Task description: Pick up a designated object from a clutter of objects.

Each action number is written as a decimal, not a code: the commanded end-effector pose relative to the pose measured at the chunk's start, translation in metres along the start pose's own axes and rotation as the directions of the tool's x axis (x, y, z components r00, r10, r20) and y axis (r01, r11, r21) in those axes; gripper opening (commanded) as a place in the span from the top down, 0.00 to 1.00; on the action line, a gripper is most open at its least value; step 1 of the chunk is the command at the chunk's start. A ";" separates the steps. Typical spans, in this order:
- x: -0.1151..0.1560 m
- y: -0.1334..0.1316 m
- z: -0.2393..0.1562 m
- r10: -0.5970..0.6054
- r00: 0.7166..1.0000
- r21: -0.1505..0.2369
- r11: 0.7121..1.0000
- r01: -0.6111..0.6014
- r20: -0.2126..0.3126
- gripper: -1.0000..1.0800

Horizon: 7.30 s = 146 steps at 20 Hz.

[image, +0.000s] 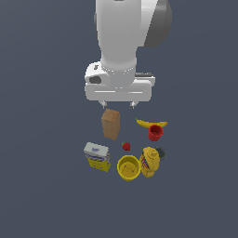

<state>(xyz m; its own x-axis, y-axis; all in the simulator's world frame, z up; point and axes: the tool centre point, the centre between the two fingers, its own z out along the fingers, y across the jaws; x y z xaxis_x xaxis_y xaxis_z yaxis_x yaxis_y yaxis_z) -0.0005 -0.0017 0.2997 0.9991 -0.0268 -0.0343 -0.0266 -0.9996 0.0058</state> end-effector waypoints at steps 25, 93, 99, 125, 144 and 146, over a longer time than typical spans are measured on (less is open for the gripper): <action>-0.012 -0.024 0.020 -0.010 0.999 -0.013 1.000 0.011 0.050 0.04; -0.043 -0.199 0.250 0.561 0.828 0.024 0.828 -0.560 -0.025 0.04; -0.043 -0.199 0.253 0.561 0.828 0.024 0.828 -0.560 -0.025 1.00; -0.066 -0.189 0.187 0.560 0.828 0.025 0.829 -0.559 -0.027 1.00; -0.122 -0.164 0.026 0.560 0.828 0.026 0.829 -0.559 -0.024 1.00; -0.127 -0.162 0.009 0.560 0.828 0.026 0.829 -0.559 -0.024 1.00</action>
<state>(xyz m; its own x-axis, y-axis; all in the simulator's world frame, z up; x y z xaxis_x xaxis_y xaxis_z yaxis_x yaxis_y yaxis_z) -0.1198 0.1655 0.2804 0.8135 -0.5816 -0.0013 -0.5816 -0.8135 -0.0008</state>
